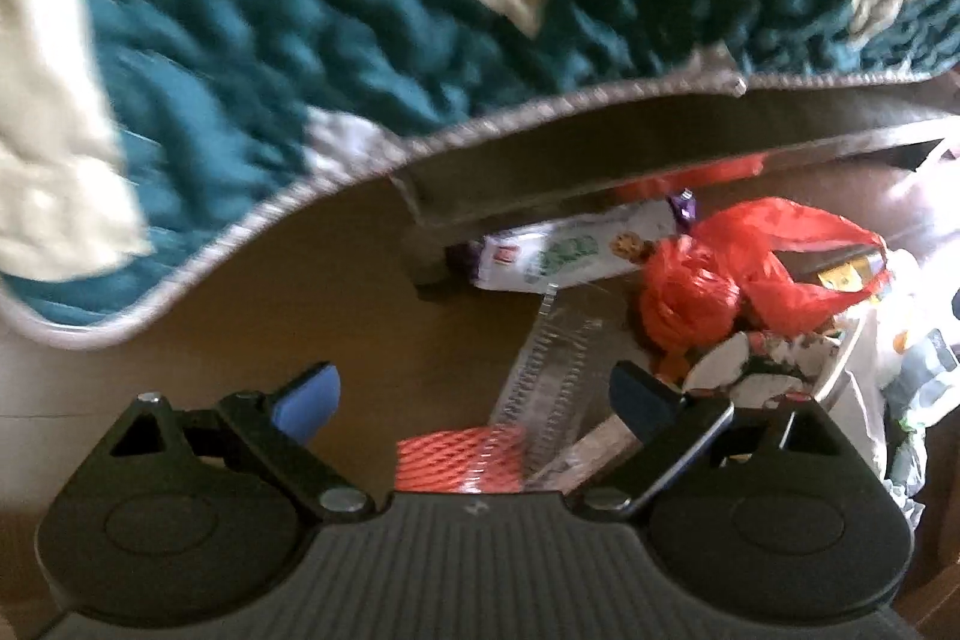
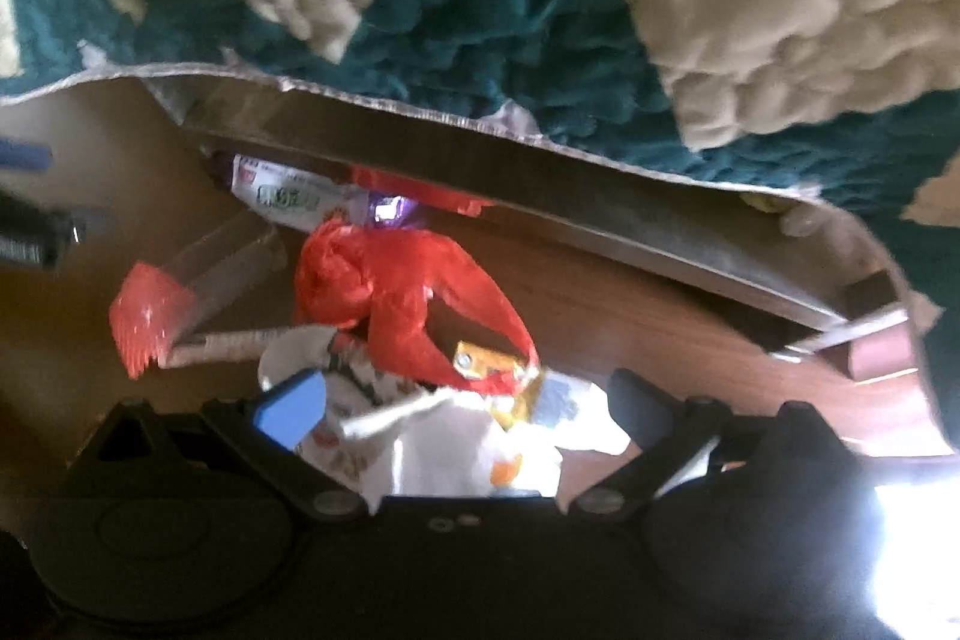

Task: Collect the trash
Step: 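Lower the left tool to the clear plastic tray and close on it, then carry the clear plastic tray in the left tool over the teal bin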

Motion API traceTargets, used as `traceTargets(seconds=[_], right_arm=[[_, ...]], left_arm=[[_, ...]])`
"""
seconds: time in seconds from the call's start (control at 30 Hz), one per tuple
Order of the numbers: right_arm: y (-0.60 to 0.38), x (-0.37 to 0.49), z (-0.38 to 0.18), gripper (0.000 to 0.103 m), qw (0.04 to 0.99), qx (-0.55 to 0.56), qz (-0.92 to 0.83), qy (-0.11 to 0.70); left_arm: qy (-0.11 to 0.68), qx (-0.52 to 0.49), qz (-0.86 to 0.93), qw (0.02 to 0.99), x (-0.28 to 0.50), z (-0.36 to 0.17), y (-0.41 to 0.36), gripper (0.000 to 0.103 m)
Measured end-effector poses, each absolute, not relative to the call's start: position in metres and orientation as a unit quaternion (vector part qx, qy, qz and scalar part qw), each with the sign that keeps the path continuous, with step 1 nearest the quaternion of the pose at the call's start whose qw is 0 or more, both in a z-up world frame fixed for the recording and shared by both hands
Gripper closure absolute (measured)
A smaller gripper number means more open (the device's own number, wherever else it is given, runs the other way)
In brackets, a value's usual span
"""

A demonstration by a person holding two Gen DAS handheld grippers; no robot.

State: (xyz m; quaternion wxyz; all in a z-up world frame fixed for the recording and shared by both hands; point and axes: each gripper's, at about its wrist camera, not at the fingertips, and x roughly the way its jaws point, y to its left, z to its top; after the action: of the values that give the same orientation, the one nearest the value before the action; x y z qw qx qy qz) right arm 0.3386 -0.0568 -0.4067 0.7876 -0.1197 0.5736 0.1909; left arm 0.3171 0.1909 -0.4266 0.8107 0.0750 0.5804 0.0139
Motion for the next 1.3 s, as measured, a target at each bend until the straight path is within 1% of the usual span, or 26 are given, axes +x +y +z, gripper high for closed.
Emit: traceTargets(seconds=[0.1, 0.2, 0.43, 0.63, 0.67, 0.8, 0.93, 0.97, 1.03, 1.1, 1.23, 1.3], right_arm=[[-0.057, 0.339, -0.425, 0.003, 0.775, -0.111, 0.194, 0.591], [-0.050, 0.319, -0.445, 0.003, 0.753, -0.138, 0.215, 0.607], [-0.023, 0.294, -0.474, 0.004, 0.729, -0.164, 0.253, 0.615], [-0.012, 0.297, -0.509, 0.004, 0.725, -0.169, 0.225, 0.628], [-0.012, 0.297, -0.515, 0.005, 0.724, -0.172, 0.223, 0.630], [-0.013, 0.298, -0.527, 0.005, 0.720, -0.173, 0.219, 0.635], [-0.015, 0.300, -0.535, 0.006, 0.721, -0.172, 0.209, 0.638], [-0.015, 0.301, -0.536, 0.006, 0.722, -0.172, 0.208, 0.637], [-0.015, 0.302, -0.538, 0.006, 0.724, -0.169, 0.209, 0.635], [-0.014, 0.302, -0.540, 0.007, 0.726, -0.170, 0.210, 0.632], [-0.009, 0.300, -0.544, 0.009, 0.723, -0.172, 0.215, 0.633], [-0.009, 0.297, -0.544, 0.012, 0.724, -0.172, 0.215, 0.633]], left_arm=[[0.594, 0.094, -0.004, 0.799, 0.313, -0.452, 0.177, 0.006], [0.599, 0.130, -0.023, 0.790, 0.306, -0.477, 0.164, 0.006], [0.606, 0.161, -0.019, 0.779, 0.306, -0.513, 0.159, 0.006], [0.611, 0.190, -0.025, 0.768, 0.312, -0.538, 0.154, 0.006], [0.616, 0.186, -0.025, 0.765, 0.315, -0.542, 0.156, 0.007], [0.629, 0.196, -0.031, 0.752, 0.321, -0.557, 0.155, 0.023], [0.641, 0.184, -0.026, 0.745, 0.328, -0.568, 0.158, 0.035], [0.642, 0.177, -0.024, 0.745, 0.330, -0.569, 0.160, 0.041], [0.640, 0.174, -0.019, 0.748, 0.331, -0.570, 0.162, 0.044], [0.637, 0.179, -0.019, 0.749, 0.332, -0.572, 0.163, 0.050], [0.634, 0.176, -0.019, 0.753, 0.332, -0.573, 0.166, 0.053], [0.630, 0.175, -0.019, 0.756, 0.329, -0.573, 0.165, 0.056]])
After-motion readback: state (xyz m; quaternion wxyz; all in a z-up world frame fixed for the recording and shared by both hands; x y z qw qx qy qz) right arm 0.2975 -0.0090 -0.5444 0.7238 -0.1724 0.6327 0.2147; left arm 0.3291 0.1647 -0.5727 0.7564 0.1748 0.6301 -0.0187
